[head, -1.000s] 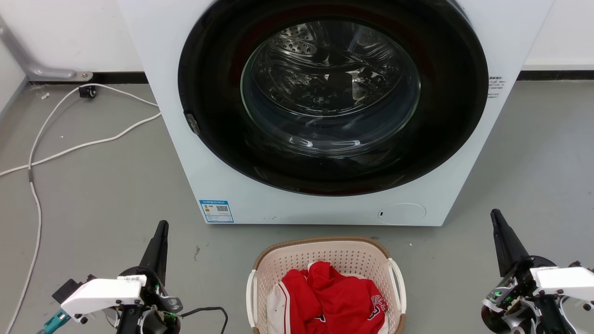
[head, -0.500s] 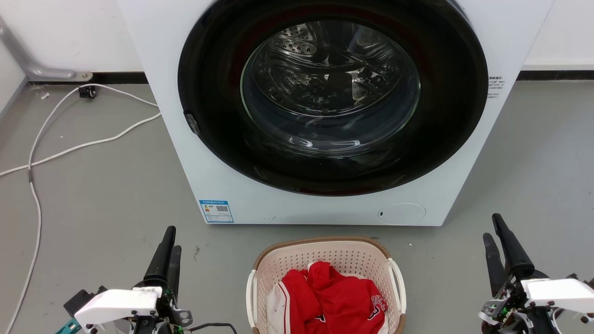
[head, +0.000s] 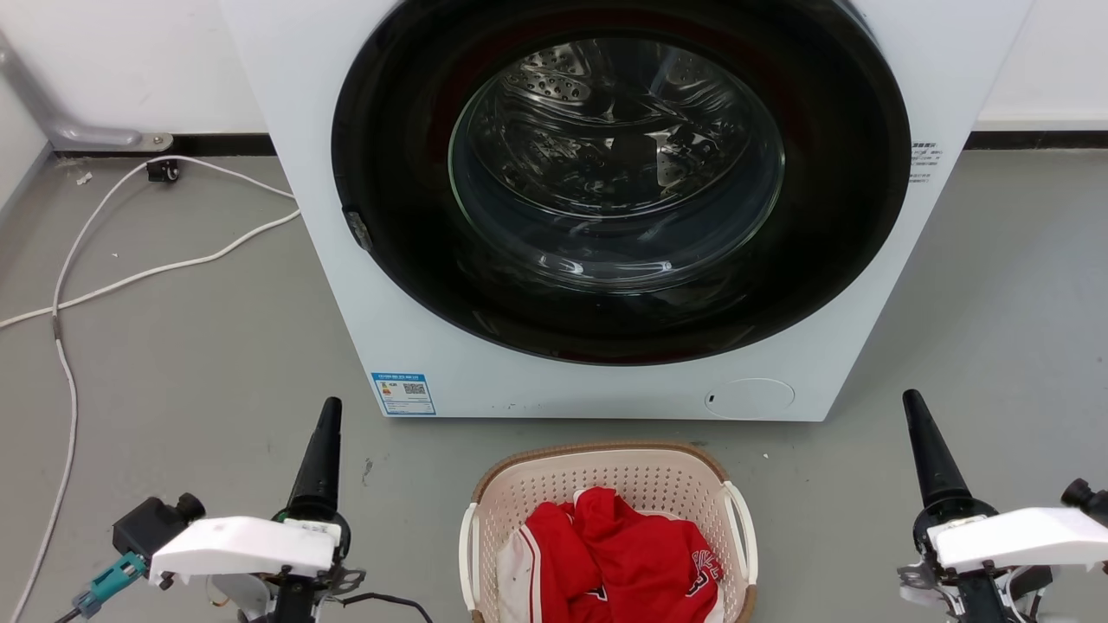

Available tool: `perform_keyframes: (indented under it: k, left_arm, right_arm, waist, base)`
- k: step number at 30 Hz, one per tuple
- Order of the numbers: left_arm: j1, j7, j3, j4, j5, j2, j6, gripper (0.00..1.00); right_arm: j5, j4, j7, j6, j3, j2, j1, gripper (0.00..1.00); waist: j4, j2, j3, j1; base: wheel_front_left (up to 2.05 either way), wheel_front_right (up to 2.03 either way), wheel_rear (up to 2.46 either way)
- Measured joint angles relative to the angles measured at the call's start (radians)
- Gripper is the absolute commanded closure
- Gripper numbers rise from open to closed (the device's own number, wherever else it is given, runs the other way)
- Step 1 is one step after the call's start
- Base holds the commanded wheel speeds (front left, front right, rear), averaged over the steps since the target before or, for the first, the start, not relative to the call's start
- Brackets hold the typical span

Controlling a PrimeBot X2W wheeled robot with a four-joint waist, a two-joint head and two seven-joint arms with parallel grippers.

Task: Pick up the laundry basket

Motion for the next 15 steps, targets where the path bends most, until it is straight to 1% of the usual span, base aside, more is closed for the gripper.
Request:
perform_keyframes:
  k: [9, 15]
  left_arm:
    - [-0.011, -0.035, -0.023, -0.013, 0.195, 0.001, 0.001, 0.0]
    - [-0.016, -0.056, -0.044, -0.013, 0.307, 0.007, 0.009, 0.0]
  right_arm:
    - [-0.187, -0.024, -0.033, 0.0, 0.016, 0.0, 0.006, 0.0]
    - [-0.286, -0.036, -0.056, 0.0, 0.021, 0.0, 0.007, 0.0]
  waist:
    - [0.0, 0.0, 0.001, 0.0]
    - [0.0, 0.0, 0.001, 0.0]
  base:
    - [0.0, 0.0, 0.0]
    - [0.0, 0.0, 0.0]
